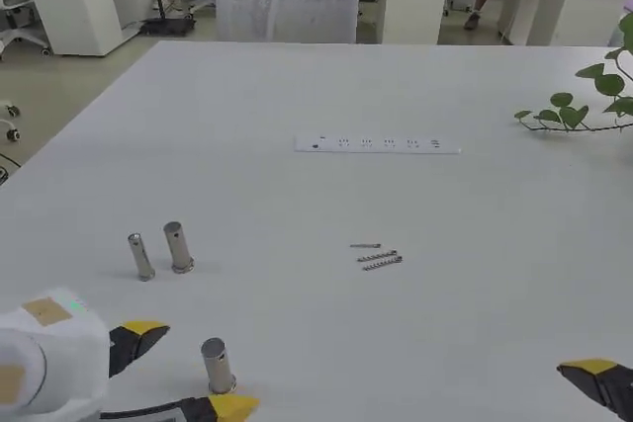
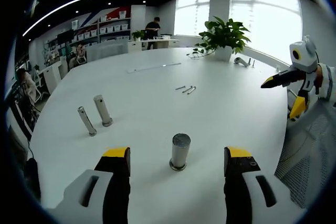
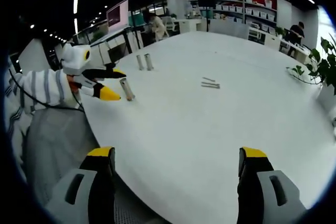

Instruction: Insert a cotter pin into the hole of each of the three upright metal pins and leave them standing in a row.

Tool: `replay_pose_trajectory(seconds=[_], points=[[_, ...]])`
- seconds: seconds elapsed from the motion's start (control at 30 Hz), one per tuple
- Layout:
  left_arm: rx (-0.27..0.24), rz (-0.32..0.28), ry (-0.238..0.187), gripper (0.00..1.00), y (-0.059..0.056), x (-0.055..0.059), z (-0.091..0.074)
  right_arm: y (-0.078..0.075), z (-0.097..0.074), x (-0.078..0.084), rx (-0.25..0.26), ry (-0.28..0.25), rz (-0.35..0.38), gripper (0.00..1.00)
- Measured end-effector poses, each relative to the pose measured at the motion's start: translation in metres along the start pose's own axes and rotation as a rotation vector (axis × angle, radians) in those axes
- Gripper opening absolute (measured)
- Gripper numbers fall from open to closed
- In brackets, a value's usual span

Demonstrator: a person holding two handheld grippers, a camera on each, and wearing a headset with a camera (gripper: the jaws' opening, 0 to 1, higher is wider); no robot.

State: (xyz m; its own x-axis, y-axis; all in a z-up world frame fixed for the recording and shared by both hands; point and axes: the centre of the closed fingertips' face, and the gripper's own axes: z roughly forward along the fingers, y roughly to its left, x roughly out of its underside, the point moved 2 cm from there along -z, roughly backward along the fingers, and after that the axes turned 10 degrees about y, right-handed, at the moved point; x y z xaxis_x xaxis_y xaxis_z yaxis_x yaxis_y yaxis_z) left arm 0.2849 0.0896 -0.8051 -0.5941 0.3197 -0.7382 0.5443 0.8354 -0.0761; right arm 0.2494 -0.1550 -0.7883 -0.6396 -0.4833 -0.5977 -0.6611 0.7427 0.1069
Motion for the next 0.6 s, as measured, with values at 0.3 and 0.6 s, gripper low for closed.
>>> replay_pose_trajectory(seconds=[0.3,0.6], points=[[-0.005,0.019,-0.024,0.99,0.01,-0.008,-0.017,-0.002,0.002,-0.007,0.003,0.008,-0.023,0.99],[0.041,0.003,0.029,0.99,0.01,0.011,-0.023,-0.003,0.008,-0.025,0.002,0.02,-0.081,0.99]])
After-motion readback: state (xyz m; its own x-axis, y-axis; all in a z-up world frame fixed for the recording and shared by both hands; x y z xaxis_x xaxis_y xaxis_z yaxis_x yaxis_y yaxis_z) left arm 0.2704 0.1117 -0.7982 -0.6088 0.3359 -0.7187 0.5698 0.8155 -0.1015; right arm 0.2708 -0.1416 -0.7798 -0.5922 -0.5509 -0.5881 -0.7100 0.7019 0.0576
